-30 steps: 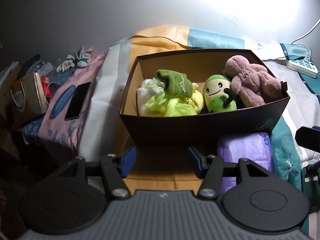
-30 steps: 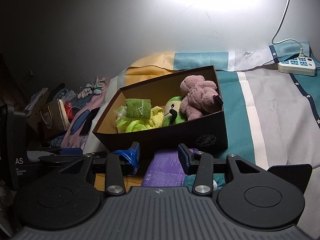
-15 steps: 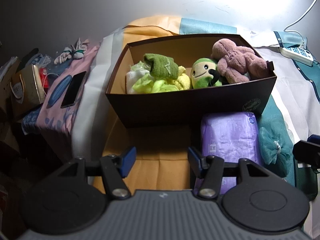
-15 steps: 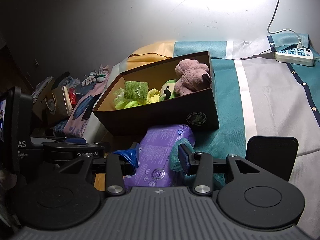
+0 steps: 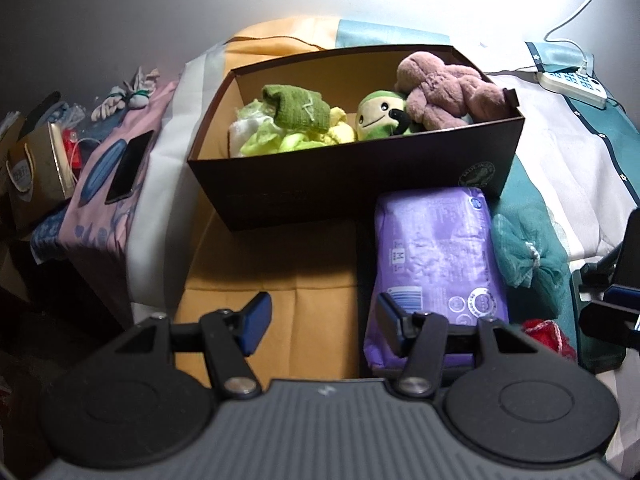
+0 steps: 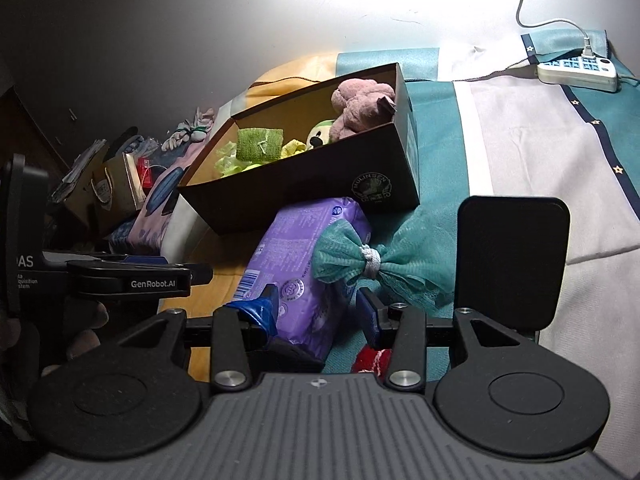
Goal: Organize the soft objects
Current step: 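Withdraw both grippers toward the teal mesh bow and red knit sock, then grasp the teal mesh bow with the left gripper while the right grasps the red knit sock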
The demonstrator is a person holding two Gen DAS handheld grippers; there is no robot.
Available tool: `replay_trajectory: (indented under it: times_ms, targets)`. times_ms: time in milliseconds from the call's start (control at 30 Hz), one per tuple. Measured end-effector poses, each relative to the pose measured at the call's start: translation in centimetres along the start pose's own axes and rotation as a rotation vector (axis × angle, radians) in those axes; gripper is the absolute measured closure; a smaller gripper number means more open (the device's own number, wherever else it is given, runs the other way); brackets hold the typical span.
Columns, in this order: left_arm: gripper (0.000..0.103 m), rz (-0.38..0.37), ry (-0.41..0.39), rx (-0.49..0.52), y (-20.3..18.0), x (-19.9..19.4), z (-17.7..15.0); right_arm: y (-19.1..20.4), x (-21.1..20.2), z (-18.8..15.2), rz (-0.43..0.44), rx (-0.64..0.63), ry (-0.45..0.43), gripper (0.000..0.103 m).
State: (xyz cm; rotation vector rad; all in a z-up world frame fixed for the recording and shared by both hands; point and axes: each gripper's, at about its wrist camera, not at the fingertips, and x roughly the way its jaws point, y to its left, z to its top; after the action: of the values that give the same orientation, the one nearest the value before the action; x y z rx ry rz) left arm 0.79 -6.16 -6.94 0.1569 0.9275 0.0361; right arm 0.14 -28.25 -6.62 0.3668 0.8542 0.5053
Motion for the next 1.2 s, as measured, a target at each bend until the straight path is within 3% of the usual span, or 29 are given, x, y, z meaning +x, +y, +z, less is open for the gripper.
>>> replay_trajectory:
  times_ms: [233, 467, 667, 1200]
  targets:
    - [0.046, -0.148, -0.033, 0.07, -1.9, -0.6, 0.0, -1.6, 0.2, -1.6, 0.009, -0.006, 0.073, 0.076]
    - [0.044, -0.308, -0.09, 0.277, -4.9, -1.2, 0.3, -2.7, 0.4, -3.5, 0.0, -0.016, 0.137, 0.076]
    - [0.044, -0.316, -0.119, 0.476, -7.4, -0.7, 0.8, -3.2, 1.1, -3.4, -0.012, 0.001, 0.129, 0.076]
    - [0.043, -0.477, -0.075, 0.751, -11.3, 1.9, 3.4, -3.2, 5.3, -4.6, -0.023, -0.122, 0.166, 0.076]
